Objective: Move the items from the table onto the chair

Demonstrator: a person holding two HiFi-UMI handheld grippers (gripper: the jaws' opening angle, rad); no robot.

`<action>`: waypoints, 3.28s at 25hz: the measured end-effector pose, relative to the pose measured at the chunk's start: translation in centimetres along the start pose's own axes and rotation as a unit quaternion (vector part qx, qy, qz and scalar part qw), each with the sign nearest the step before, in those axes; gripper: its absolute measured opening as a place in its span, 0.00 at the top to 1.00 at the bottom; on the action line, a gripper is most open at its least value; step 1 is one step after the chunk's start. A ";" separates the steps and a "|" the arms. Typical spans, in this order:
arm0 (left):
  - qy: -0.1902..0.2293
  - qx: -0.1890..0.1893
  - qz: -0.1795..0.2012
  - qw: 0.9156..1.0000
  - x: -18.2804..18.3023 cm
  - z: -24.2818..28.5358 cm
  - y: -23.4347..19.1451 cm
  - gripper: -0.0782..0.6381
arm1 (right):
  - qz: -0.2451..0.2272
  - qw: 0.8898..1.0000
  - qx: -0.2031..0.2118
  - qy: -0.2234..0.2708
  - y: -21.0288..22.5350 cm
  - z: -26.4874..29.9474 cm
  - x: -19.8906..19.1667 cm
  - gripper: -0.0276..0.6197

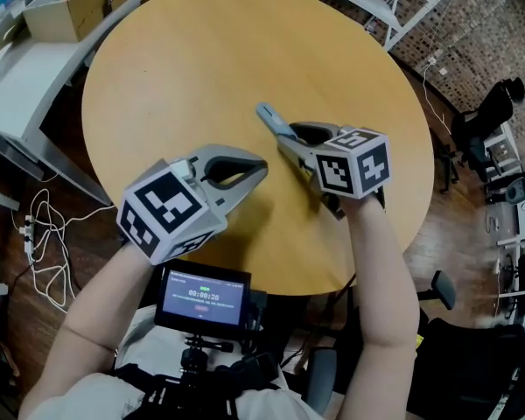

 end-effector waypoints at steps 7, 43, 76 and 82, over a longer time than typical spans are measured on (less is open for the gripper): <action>0.012 0.000 0.007 1.000 -0.6 0.0 -0.6 0.88 | -0.022 0.995 -0.004 0.098 -0.9 -4.2 1.9 0.75; 0.057 -0.045 -0.002 0.997 1.4 2.4 2.9 0.88 | -0.420 0.877 -0.191 0.132 -7.6 -14.9 2.0 0.78; 0.028 -0.325 0.052 0.944 3.0 22.2 31.5 0.88 | -0.266 0.858 -0.436 0.059 -5.6 -41.4 -18.8 0.78; 0.018 -0.374 0.055 0.926 2.4 24.1 36.9 0.88 | -0.232 0.849 -0.473 0.033 -6.6 -45.1 -22.6 0.78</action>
Point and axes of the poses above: the fingertips, and each gripper's own axes: z forward along the fingers, y to its right, x out of its top, the point moved 4 cm from there along -z, backward along the fingers, and after that the axes turned 3 degrees about y, right-handed, at the moved point
